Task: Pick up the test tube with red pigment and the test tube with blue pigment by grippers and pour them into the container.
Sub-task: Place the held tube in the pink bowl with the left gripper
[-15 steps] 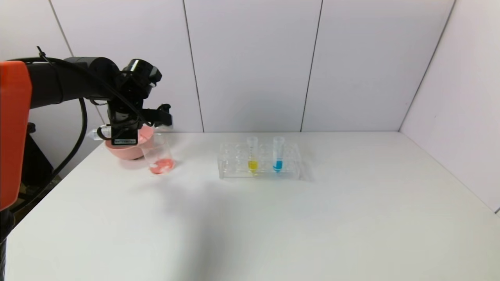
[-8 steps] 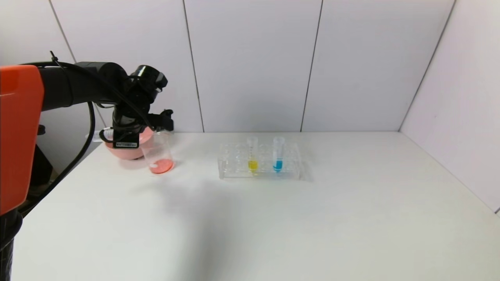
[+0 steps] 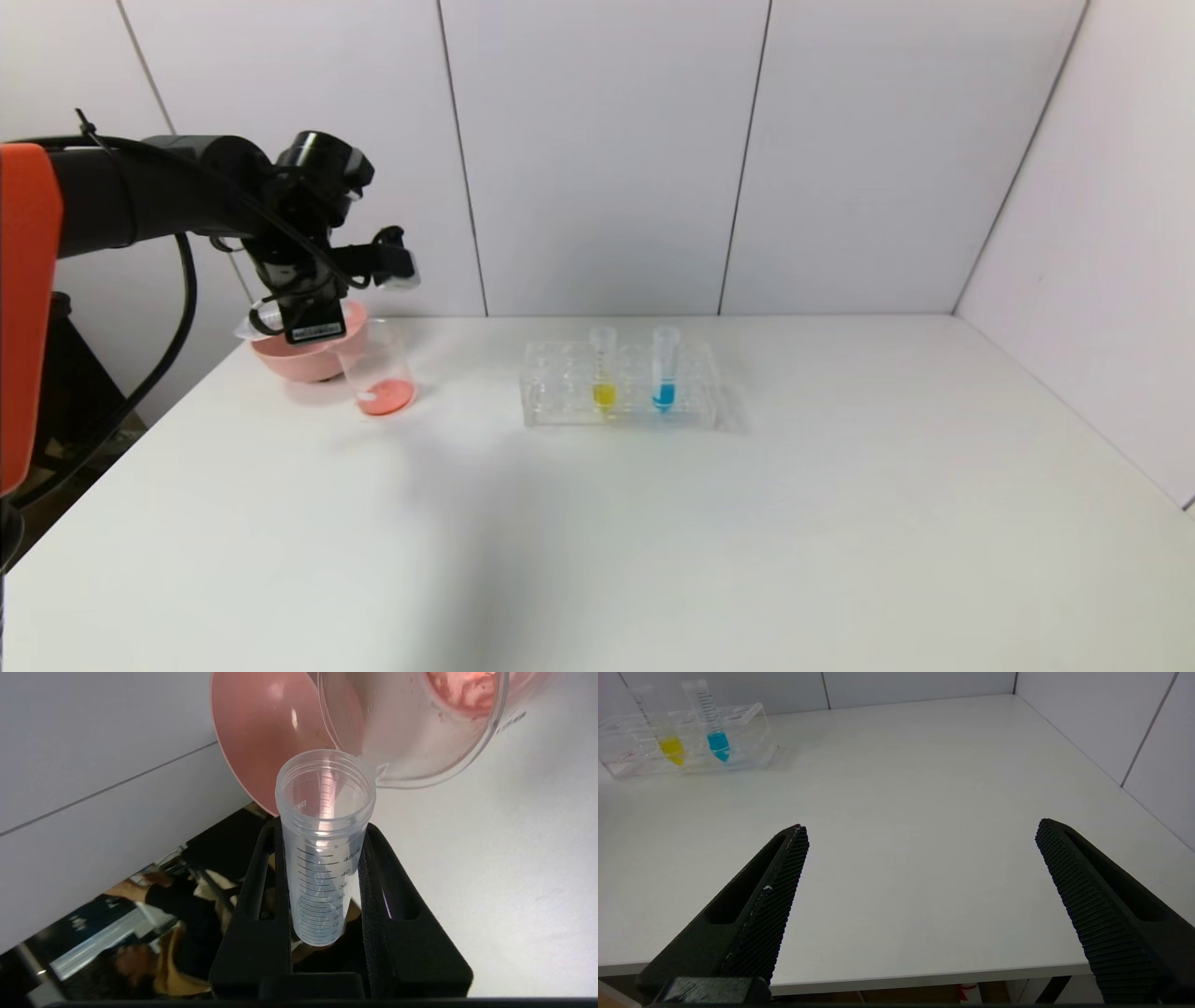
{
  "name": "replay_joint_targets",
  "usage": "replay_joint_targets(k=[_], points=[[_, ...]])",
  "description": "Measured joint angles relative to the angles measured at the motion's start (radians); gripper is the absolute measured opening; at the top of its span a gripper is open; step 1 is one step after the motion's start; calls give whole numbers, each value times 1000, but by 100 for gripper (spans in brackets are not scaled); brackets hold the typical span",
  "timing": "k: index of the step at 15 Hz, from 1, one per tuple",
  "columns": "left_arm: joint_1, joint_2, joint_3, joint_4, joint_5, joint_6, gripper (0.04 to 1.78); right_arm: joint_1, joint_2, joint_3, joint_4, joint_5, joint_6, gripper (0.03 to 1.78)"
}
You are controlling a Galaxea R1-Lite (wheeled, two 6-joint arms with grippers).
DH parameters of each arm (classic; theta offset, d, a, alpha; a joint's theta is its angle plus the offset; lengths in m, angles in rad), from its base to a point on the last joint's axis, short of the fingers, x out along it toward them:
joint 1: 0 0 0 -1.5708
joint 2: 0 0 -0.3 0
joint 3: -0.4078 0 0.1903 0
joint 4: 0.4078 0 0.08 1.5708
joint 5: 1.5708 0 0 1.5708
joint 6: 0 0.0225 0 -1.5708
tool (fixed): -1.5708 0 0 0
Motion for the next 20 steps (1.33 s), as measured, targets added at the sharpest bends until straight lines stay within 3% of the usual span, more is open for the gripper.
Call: replay_joint_targets(k=[5,9,13,20], points=[[51,-42,16,-132,-280,-413,44,0,0,0,0,0,0,177],[61,-119,177,-393,-317,-816,44,0,0,0,0,0,0,177],[62,-212,524,-827,-309,-997,44,0,0,0,0,0,0,177],[88,-311,1089,-1667,-230,-1051,44,0,0,0,0,0,0,177]])
